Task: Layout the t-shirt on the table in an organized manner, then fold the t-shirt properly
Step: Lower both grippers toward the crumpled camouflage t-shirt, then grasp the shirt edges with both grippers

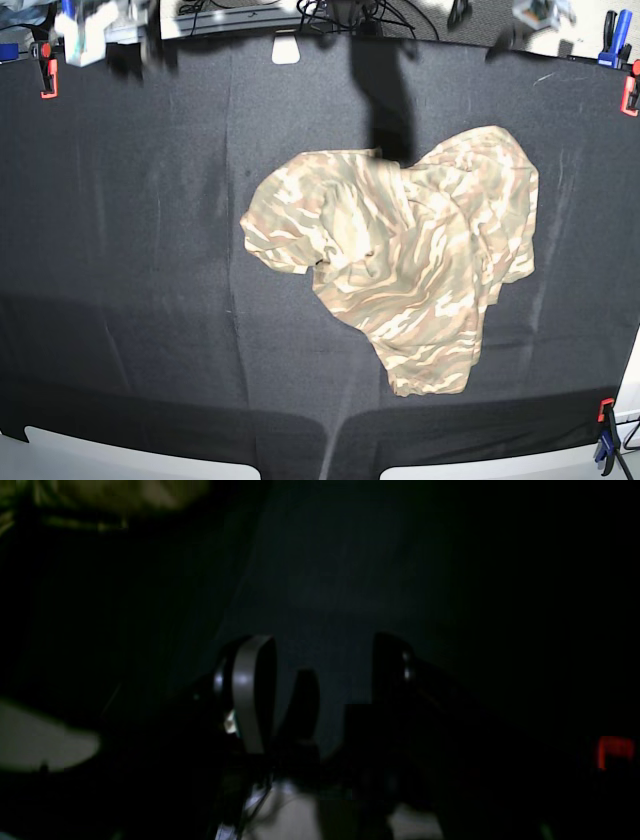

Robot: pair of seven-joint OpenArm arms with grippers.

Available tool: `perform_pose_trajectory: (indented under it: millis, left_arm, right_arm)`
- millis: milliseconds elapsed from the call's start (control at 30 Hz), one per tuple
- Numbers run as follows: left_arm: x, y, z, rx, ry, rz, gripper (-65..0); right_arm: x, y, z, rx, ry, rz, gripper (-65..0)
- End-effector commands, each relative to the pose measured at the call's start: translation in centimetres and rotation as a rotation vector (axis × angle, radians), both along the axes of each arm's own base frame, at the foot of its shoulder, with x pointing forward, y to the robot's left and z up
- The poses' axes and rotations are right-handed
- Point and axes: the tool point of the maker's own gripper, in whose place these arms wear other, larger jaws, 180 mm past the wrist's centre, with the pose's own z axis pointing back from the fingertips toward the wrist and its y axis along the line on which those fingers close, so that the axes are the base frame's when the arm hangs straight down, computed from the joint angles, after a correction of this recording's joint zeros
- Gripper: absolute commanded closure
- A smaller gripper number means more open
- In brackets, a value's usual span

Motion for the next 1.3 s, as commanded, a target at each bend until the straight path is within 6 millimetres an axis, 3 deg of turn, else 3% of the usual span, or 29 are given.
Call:
perform_pose_trajectory:
  millis: [0,233,467,633,767,1033,1267]
  left_arm:
    - [0.9,0.0,1.1,-0.012,-0.049,0.003,-36.5]
    - [8.2,0.0,4.2,-0.011,-0.276,0.001,-36.5]
    - [11.8,0.0,6.5,-0.011,-0.398,0.001,-36.5]
    - [12.1,0.0,6.6,-0.007,-0.403,0.0,-36.5]
    - [12.0,0.1,5.8,0.013,-0.362,-0.002,-36.5]
    - [12.2,0.1,5.9,0.014,-0.366,-0.003,-36.5]
    - [13.4,0.3,5.3,0.055,-0.331,-0.005,-36.5]
  right_arm:
    - [1.4,0.2,1.3,0.009,-0.064,0.009,-30.4]
    - [9.5,1.4,4.9,0.034,-0.281,0.04,-30.4]
    - [13.3,2.2,7.8,0.091,-0.431,-0.02,-30.4]
    - [14.3,3.0,7.8,0.122,-0.424,-0.037,-30.4]
    - [14.4,5.2,6.9,0.146,-0.359,0.051,-30.4]
    - [13.6,9.7,8.9,0.221,-0.42,0.327,-30.3]
    - [13.7,11.2,9.7,0.298,-0.421,0.361,-30.3]
